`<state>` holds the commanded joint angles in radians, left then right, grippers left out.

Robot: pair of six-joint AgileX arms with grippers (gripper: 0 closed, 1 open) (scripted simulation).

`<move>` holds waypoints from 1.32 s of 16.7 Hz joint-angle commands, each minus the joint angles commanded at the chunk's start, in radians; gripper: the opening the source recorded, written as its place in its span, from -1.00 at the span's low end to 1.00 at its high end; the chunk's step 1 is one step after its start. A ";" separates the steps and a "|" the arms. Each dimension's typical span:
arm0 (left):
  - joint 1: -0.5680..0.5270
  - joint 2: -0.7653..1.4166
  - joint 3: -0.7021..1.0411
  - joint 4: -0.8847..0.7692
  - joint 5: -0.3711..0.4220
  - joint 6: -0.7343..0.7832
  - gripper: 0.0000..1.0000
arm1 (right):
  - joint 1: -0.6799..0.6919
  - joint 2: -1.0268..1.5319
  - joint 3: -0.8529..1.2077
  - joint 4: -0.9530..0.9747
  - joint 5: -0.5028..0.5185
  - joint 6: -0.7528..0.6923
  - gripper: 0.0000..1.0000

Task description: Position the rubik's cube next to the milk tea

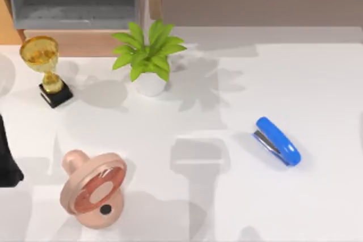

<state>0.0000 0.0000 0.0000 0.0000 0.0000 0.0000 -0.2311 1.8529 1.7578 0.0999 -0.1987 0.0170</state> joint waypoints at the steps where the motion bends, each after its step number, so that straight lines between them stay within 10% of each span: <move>1: 0.000 0.000 0.000 0.000 0.000 0.000 1.00 | 0.000 0.002 0.013 -0.011 0.000 0.000 -1.00; 12: 0.000 0.000 0.000 0.000 0.000 0.000 1.00 | 0.053 -0.137 -0.005 -0.125 0.026 0.033 -1.00; 22: 0.000 0.000 0.000 0.000 0.000 0.000 1.00 | 0.419 -0.489 -0.497 -0.718 0.121 0.252 -1.00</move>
<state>0.0000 0.0000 0.0000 0.0000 0.0000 0.0000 0.1874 1.3642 1.2606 -0.6176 -0.0774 0.2688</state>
